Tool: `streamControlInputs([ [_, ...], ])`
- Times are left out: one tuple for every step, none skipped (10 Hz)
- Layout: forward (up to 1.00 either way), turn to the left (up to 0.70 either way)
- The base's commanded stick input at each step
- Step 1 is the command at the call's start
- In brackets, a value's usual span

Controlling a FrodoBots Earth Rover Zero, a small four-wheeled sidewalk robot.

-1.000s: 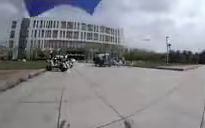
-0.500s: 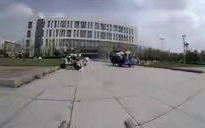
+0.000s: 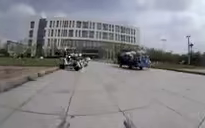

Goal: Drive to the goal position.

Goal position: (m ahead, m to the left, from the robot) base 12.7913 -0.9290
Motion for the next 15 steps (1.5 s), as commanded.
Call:
streamControlInputs([
  [1.00, -0.40],
  [1.00, -0.40],
  [1.00, -0.40],
  [1.00, -0.40],
  [1.00, -0.40],
  [1.00, -0.40],
  [1.00, 0.00],
  [1.00, 0.00],
  [1.00, 0.00],
  [1.00, 0.00],
  [1.00, 0.00],
  [1.00, 0.00],
  [1.00, 0.00],
  [1.00, 0.00],
  [1.00, 0.00],
])
